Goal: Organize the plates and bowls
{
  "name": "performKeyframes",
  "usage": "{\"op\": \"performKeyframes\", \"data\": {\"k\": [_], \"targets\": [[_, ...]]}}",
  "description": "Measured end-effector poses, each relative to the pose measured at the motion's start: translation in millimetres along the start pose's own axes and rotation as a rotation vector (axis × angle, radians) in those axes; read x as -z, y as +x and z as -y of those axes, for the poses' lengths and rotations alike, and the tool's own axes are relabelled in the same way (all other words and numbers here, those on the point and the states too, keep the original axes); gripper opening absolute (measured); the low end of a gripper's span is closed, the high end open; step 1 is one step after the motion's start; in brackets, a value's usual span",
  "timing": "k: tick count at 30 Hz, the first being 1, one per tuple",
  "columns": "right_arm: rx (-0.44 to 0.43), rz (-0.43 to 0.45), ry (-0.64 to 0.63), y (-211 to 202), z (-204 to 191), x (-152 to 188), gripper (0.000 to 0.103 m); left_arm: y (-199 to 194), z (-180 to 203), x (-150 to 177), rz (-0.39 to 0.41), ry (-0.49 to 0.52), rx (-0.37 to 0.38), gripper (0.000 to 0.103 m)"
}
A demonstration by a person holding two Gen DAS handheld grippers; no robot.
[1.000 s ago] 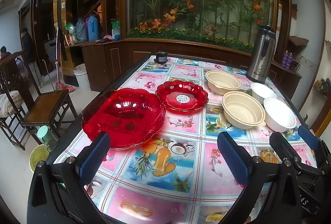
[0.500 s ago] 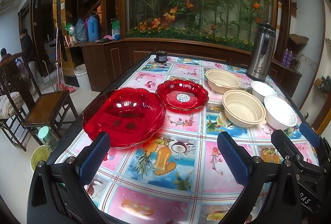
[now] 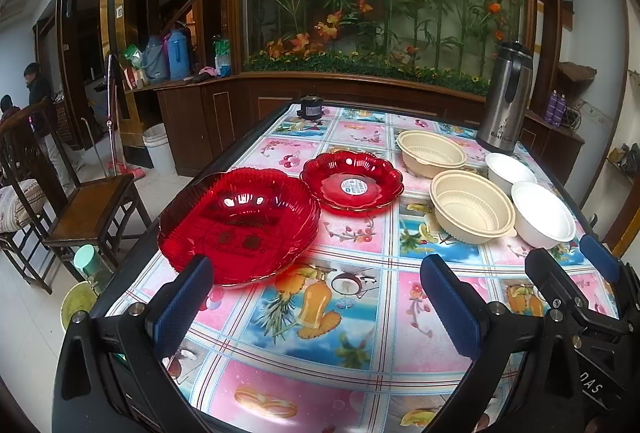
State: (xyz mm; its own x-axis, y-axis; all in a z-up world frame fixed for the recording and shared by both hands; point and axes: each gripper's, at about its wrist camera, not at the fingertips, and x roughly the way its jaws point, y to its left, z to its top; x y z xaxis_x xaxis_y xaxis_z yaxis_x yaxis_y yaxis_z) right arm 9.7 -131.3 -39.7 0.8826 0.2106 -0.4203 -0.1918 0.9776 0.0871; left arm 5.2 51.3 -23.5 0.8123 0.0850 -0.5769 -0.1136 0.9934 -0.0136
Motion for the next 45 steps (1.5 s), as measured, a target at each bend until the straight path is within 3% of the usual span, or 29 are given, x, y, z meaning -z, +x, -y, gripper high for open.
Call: {"op": "performKeyframes", "data": {"k": [23, 41, 45], "targets": [[-0.007, -0.017, -0.024, 9.5, -17.5, 2.2, 0.103, 11.8, -19.4, 5.8, -0.028, -0.038, -0.014, 0.103], [-0.039, -0.031, -0.093, 48.3, -72.1, -22.1, 0.103, 37.5, -79.8, 4.6, -0.051, -0.134, -0.058, 0.103], [-0.068, -0.077, -0.081, 74.4, -88.7, -31.5, 0.103, 50.3, -102.1, -2.8, -0.084, -0.149, -0.071, 0.103]]}}
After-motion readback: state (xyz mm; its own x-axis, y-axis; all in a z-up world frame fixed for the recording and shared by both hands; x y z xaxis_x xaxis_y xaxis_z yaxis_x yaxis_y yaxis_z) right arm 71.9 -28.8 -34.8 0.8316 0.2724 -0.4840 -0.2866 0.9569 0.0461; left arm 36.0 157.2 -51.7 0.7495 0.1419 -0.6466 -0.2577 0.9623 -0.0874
